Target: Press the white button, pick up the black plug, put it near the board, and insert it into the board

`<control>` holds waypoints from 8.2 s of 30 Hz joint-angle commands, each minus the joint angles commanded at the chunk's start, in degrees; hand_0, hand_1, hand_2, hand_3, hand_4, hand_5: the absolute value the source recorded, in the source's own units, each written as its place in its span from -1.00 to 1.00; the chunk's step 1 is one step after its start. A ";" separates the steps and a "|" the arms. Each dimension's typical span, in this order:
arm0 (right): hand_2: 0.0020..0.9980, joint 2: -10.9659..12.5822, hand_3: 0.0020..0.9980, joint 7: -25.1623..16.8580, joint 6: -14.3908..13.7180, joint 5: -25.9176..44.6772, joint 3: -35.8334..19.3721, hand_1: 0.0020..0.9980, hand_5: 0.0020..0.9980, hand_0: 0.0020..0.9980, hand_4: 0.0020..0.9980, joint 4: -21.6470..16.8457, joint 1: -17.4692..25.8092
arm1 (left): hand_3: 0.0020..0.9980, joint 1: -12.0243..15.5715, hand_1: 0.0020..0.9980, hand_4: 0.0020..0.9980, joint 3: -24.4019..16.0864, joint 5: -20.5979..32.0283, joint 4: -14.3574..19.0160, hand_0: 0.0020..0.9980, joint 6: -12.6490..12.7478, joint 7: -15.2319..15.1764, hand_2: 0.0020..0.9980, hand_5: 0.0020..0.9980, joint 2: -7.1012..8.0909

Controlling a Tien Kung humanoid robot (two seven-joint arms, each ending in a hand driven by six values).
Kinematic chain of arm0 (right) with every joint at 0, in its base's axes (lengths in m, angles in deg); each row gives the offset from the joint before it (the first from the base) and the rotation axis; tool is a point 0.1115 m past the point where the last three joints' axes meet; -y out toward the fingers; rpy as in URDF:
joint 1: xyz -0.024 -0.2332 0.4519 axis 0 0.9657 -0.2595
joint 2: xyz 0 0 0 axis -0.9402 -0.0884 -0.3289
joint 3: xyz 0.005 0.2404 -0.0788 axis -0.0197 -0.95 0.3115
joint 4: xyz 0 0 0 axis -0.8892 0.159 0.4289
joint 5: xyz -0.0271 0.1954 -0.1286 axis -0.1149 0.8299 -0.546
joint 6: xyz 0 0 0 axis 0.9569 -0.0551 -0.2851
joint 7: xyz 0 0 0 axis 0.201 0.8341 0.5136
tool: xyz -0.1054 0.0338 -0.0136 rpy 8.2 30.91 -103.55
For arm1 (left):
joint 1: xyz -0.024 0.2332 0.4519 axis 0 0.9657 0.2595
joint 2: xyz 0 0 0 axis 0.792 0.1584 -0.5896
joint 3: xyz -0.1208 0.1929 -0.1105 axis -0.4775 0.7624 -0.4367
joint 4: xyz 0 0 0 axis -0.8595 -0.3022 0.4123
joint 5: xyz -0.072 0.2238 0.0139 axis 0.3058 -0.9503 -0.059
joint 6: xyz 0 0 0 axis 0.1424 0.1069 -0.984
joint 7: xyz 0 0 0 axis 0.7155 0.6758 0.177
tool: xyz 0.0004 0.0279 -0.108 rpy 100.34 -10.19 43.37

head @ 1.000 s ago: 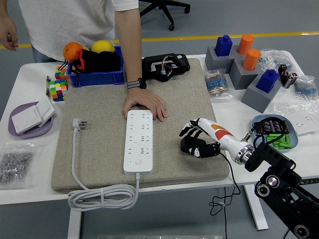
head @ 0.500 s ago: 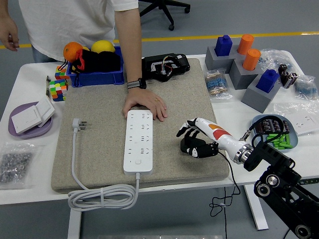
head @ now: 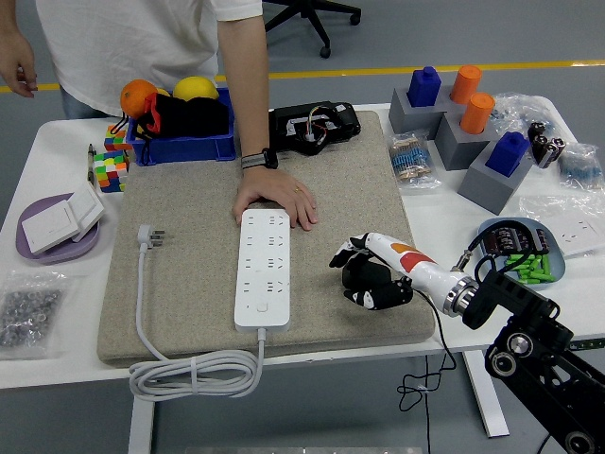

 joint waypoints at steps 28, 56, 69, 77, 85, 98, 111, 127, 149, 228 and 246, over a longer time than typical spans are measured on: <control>0.50 -0.01 0.18 -2.39 -2.57 -0.82 -1.35 0.58 -0.72 0.65 0.93 3.88 0.18 | 0.55 -0.17 0.48 0.12 0.21 0.48 0.00 0.59 0.17 -0.13 0.43 -0.04 -0.08; 0.45 0.16 0.03 -3.55 -3.18 -0.67 -1.97 0.54 -0.79 0.57 0.86 7.24 0.43 | 0.55 -0.15 0.48 0.12 -0.11 -0.23 0.00 0.58 0.13 -0.13 0.44 -0.04 -0.08; 0.27 0.02 0.01 -4.17 -4.52 0.31 -2.14 0.29 -0.95 0.20 0.79 8.72 0.20 | 0.55 -0.49 0.48 0.12 0.11 0.31 0.00 0.59 0.21 -0.24 0.44 -0.04 -0.10; 0.18 -0.18 -0.01 -4.90 -5.14 0.82 -2.21 0.13 -1.00 0.07 0.75 9.49 0.07 | 0.55 -0.51 0.48 0.12 -0.22 0.50 0.00 0.58 0.25 -0.26 0.43 -0.04 -0.18; 0.15 -0.17 -0.02 -4.88 -4.86 1.08 -2.03 0.07 -1.00 0.01 0.73 9.95 0.14 | 0.55 -0.46 0.48 0.12 0.01 1.05 0.00 0.58 0.27 -0.30 0.44 -0.04 -0.19; 0.12 -0.13 -0.08 -5.73 -5.26 1.91 -1.42 0.01 -1.00 -0.04 0.74 10.42 0.25 | 0.55 -0.23 0.48 0.12 0.15 0.85 0.00 0.58 0.15 -0.16 0.43 -0.04 -0.14; 0.12 -0.17 -0.02 -5.19 -5.15 1.66 -1.28 0.00 -1.00 -0.05 0.69 10.69 0.47 | 0.55 0.20 0.48 0.12 0.72 1.20 0.00 0.58 0.08 -0.10 0.44 -0.03 -0.09; 0.12 0.55 0.02 -4.21 -4.62 2.11 -0.94 0.00 -1.00 -0.05 0.69 6.53 0.12 | 0.55 0.02 0.48 0.12 0.64 0.25 0.00 0.58 -0.10 -0.01 0.44 -0.03 0.08; 0.12 -0.28 0.04 0.80 -1.70 4.41 7.96 -0.01 -1.00 -0.05 0.68 0.73 -9.70 | 0.54 0.00 0.48 0.12 1.05 1.06 0.00 0.58 -0.08 0.00 0.44 -0.04 0.34; 0.11 -6.91 0.05 0.64 -3.98 -1.32 15.77 -0.05 -1.00 -0.12 0.68 13.81 -17.95 | 0.55 -0.31 0.48 0.12 0.52 1.18 0.00 0.59 0.07 0.04 0.43 -0.03 0.87; 0.11 -6.82 0.04 1.44 -4.47 -3.68 16.85 -0.05 -1.00 -0.13 0.68 11.40 -18.52 | 0.55 -0.33 0.48 0.12 0.50 1.23 0.00 0.59 0.07 0.03 0.43 -0.03 0.92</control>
